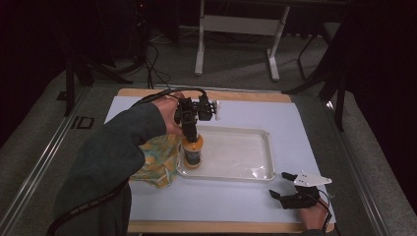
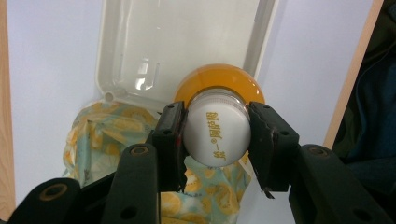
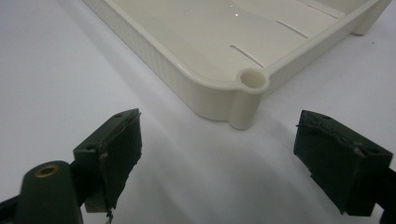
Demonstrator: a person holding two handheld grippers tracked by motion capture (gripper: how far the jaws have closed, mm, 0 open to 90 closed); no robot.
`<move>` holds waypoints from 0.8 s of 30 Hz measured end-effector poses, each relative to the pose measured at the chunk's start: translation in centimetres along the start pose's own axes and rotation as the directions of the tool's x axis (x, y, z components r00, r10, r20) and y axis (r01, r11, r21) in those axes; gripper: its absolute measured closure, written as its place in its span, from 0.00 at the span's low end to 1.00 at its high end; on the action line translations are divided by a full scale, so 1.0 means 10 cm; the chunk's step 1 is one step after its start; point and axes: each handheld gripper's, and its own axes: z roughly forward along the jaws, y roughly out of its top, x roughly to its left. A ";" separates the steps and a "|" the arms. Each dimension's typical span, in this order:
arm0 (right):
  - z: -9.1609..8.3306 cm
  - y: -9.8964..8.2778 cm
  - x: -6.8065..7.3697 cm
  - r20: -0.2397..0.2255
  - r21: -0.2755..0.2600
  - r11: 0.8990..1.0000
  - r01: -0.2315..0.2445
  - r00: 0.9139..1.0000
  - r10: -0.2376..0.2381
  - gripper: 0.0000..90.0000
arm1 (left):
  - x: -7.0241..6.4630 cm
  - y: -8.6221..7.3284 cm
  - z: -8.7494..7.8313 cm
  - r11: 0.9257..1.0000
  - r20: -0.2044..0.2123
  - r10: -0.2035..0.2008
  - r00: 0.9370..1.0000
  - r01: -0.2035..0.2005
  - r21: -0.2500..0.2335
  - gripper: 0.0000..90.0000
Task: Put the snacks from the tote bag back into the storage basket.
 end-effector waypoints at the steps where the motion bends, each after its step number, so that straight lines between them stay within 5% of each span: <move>1: 0.00 0.00 0.00 0.000 0.000 1.000 -0.001 1.000 0.001 0.17 | 0.00 0.00 0.01 1.000 0.001 0.001 1.000 -0.001 0.002 0.66; 24: 0.00 0.00 0.00 -0.002 0.000 1.000 0.000 1.000 0.000 0.17 | -0.02 0.02 0.19 1.000 0.010 0.006 1.000 -0.006 0.010 0.66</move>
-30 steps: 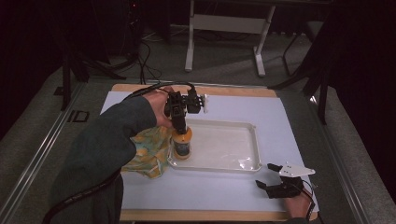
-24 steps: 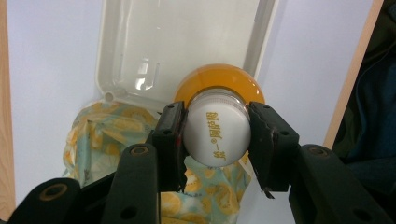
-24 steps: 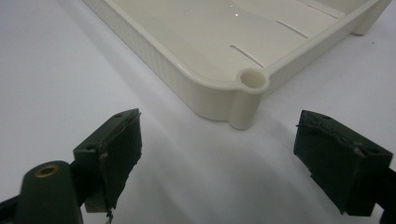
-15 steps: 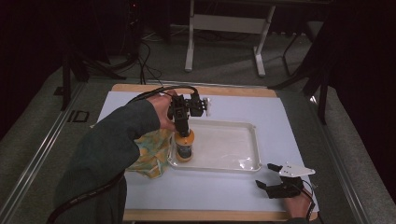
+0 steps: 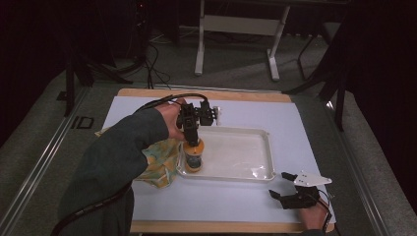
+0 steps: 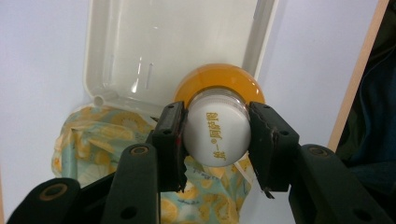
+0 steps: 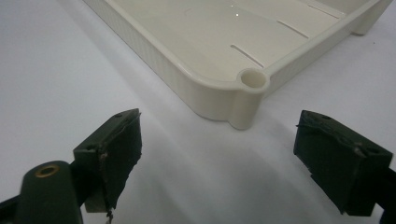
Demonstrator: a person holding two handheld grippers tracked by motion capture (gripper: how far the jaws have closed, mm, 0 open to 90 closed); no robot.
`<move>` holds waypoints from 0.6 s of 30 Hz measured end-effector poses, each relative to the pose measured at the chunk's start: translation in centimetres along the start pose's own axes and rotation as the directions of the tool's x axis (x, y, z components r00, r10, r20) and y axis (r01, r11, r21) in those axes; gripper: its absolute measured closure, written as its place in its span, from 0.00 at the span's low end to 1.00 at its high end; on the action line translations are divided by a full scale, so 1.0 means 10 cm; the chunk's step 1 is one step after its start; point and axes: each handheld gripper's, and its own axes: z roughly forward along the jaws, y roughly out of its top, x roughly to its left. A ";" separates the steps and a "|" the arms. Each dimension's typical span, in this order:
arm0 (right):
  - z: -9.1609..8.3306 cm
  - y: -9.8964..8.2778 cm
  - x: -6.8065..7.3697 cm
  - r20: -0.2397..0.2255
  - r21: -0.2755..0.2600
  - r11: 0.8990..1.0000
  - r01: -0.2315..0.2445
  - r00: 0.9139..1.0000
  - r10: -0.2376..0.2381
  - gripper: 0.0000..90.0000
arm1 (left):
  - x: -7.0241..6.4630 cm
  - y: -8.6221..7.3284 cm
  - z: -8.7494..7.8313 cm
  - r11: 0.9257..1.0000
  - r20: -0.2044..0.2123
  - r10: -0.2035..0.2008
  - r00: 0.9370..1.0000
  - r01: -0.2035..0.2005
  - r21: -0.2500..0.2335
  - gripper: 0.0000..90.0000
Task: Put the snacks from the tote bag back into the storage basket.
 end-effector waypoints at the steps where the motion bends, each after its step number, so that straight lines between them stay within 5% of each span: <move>1: 0.00 0.00 0.00 0.000 -0.001 1.000 0.000 1.000 0.000 0.17 | 0.00 0.00 0.01 1.000 0.001 0.002 1.000 -0.002 0.002 0.66; 18: 0.00 0.00 0.00 0.002 0.000 1.000 0.002 1.000 -0.002 0.17 | -0.02 -0.06 0.12 1.000 0.000 0.011 1.000 -0.011 0.020 0.66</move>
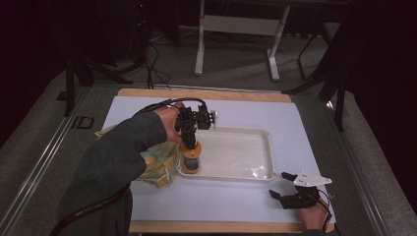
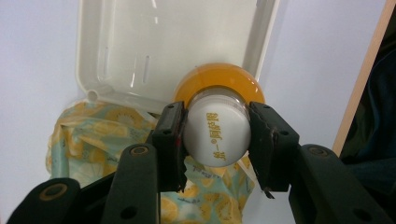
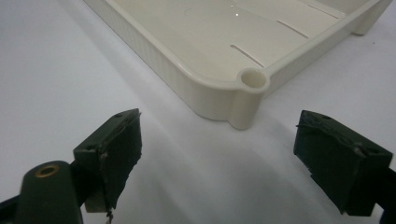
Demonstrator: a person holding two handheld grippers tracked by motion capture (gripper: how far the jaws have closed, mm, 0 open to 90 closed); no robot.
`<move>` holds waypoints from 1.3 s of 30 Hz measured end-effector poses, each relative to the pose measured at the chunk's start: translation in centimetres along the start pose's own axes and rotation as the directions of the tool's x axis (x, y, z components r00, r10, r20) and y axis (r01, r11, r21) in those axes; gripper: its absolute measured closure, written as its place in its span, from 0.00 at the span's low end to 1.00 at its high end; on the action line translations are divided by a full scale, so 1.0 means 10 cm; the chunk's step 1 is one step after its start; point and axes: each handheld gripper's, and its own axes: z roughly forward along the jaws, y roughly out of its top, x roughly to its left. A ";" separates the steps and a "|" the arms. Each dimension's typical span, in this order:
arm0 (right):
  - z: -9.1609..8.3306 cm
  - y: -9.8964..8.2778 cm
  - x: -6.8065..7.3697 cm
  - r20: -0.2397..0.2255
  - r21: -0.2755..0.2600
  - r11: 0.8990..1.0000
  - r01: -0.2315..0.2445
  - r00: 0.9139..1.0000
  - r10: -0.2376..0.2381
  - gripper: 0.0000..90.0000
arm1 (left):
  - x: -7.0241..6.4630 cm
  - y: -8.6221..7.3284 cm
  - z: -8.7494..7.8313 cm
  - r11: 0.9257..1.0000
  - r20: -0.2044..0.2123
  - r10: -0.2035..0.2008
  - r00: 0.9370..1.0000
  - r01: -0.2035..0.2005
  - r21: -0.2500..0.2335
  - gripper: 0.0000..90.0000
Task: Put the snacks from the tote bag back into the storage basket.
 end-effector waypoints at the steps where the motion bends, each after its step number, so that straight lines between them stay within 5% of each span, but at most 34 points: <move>1: 0.00 0.00 0.00 0.000 0.000 1.000 0.000 1.000 0.000 0.17 | 0.00 -0.01 0.01 1.000 0.003 -0.002 1.000 0.002 0.001 0.66; 30: 0.00 0.00 0.00 -0.001 0.001 1.000 -0.001 1.000 0.001 0.17 | -0.05 0.02 0.13 0.998 0.006 0.021 1.000 -0.021 0.051 0.66; 39: 0.00 0.00 0.00 -0.002 0.001 1.000 -0.002 1.000 0.002 0.17 | -0.06 0.04 0.13 0.995 0.005 0.033 0.999 -0.033 0.098 0.66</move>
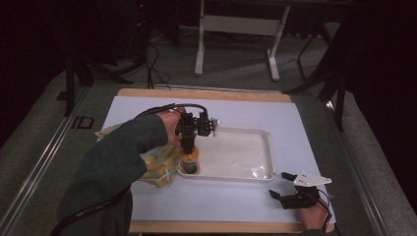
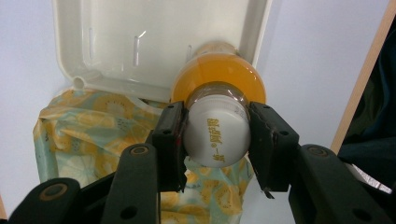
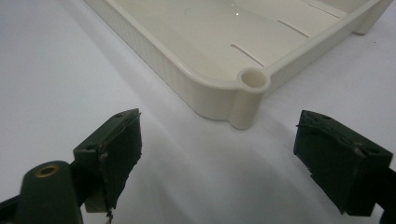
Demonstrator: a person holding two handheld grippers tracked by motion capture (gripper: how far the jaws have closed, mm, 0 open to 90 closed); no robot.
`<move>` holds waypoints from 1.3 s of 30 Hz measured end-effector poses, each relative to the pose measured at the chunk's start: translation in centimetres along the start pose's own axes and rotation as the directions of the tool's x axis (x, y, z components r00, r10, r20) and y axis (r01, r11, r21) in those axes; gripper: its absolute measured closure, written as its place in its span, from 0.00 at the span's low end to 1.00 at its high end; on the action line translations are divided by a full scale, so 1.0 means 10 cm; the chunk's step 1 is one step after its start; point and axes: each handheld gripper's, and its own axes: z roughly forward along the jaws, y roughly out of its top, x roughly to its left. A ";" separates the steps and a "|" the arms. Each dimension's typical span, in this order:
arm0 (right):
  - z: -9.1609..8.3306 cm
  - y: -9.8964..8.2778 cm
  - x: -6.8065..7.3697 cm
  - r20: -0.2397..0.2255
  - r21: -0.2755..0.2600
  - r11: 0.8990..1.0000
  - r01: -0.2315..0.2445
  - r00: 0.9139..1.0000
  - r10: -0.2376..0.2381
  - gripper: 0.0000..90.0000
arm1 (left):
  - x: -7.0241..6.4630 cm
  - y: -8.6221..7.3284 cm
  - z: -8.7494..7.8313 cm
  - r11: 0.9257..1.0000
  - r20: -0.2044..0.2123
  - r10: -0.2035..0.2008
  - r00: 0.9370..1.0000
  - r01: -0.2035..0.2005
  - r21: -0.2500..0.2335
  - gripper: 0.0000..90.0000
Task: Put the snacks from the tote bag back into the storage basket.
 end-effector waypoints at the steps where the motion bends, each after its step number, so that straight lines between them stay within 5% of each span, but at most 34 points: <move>1: 0.00 0.00 0.00 0.000 0.000 1.000 0.000 1.000 0.000 0.17 | 0.00 0.00 0.00 1.000 0.000 0.002 1.000 -0.002 -0.001 0.66; 13: 0.00 0.00 0.00 0.000 0.000 1.000 0.000 1.000 0.000 0.17 | 0.01 0.04 0.06 1.000 0.027 -0.015 1.000 0.015 -0.016 0.59; 24: 0.00 0.00 0.00 0.001 0.001 1.000 0.000 1.000 0.000 0.17 | 0.03 0.02 0.05 0.996 0.027 -0.034 0.999 0.036 -0.078 0.52; 39: 0.00 0.00 0.01 0.002 0.002 1.000 0.001 1.000 -0.001 0.17 | 0.02 0.03 -0.15 0.978 -0.007 -0.025 1.000 0.023 -0.208 0.54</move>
